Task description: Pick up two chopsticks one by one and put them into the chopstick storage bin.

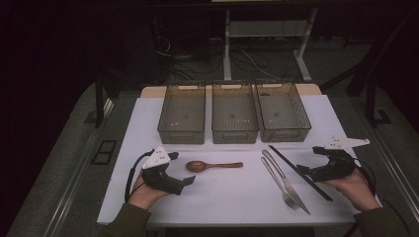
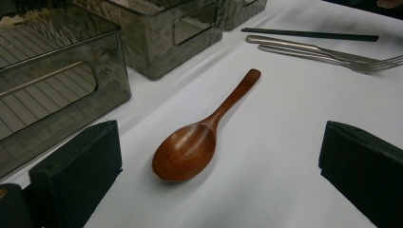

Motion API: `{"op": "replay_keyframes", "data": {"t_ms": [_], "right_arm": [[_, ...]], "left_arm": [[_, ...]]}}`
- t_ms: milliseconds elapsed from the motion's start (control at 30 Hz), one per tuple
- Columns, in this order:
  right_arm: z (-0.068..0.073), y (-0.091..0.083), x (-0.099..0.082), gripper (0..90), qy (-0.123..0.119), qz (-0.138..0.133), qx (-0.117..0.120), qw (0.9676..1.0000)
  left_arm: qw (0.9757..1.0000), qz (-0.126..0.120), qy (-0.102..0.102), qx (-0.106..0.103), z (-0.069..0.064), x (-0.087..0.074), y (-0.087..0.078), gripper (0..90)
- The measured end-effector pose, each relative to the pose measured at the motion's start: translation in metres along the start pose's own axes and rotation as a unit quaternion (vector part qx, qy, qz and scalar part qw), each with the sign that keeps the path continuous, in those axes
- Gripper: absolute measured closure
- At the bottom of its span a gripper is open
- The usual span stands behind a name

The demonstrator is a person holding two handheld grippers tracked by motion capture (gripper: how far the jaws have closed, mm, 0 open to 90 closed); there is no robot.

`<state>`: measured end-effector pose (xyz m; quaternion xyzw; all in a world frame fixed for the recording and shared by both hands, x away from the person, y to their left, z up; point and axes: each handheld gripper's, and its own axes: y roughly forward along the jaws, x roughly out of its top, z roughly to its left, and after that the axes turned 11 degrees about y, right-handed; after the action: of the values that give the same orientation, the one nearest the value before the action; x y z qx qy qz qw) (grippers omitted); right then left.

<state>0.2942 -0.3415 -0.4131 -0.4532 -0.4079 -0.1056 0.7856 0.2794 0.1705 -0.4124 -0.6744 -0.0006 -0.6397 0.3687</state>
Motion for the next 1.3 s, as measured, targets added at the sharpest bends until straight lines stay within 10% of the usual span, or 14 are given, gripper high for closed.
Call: {"op": "replay_keyframes", "data": {"t_ms": [1300], "right_arm": [[-0.006, 0.001, -0.019, 75.4, 0.007, 0.120, -0.015, 0.9927]], "left_arm": [[1.0000, -0.008, 0.002, 0.003, -0.002, -0.001, -0.001, 0.0]]}}
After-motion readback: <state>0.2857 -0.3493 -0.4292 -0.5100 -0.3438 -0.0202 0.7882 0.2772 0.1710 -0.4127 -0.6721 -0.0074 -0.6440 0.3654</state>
